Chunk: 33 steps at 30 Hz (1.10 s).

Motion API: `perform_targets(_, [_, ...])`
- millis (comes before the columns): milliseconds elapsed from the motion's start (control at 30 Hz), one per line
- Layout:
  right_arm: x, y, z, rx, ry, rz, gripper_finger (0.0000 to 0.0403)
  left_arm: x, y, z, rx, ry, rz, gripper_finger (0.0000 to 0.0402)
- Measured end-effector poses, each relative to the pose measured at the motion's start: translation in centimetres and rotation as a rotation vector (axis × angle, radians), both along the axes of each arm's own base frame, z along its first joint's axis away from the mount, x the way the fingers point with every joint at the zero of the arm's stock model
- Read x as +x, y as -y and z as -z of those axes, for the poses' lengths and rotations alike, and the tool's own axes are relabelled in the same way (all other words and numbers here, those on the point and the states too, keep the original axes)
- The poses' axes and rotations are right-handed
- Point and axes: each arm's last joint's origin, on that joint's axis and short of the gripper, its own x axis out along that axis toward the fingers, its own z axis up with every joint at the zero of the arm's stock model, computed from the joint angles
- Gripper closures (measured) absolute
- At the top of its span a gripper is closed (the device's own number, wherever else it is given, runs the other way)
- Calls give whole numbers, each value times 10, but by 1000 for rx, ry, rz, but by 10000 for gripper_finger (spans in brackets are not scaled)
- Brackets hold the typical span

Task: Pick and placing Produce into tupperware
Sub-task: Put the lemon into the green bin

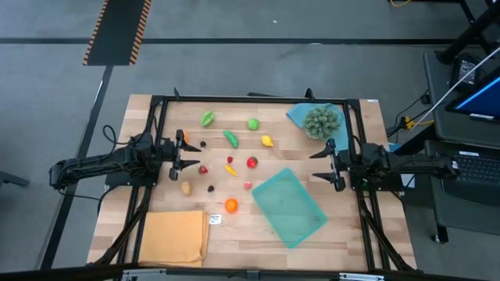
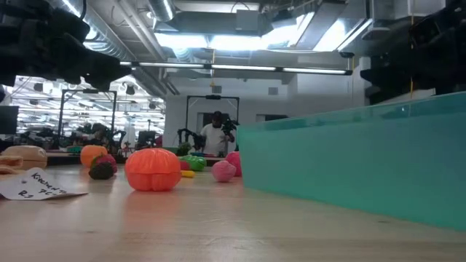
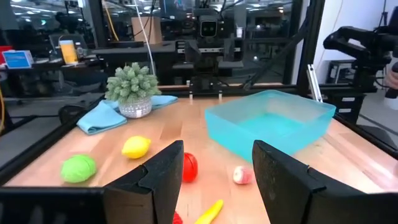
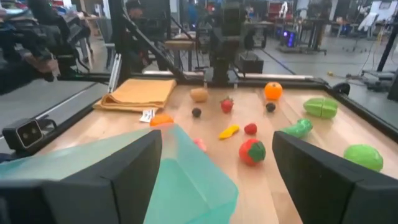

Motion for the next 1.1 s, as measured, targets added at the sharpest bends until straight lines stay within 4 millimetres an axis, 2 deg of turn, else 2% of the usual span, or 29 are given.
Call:
perform_targets(167, [4, 2, -10, -5, -49, 58, 96, 0, 0, 3, 44, -26, -2, 217])
perform_targets(333, [10, 2, -19, -54, -84, 68, 96, 2, -3, 6, 39, -70, -76, 217])
perform_targets(633, [19, 8, -18, -76, -91, 219, 96, 13, -8, 11, 27, -126, -126, 217])
perform_targets(933, [32, 15, -19, -67, -64, 267, 96, 34, -15, -15, 50, -182, -125, 217])
perform_targets(1100, [42, 18, -29, -73, -72, 280, 96, 44, -26, -31, 52, -219, -163, 217])
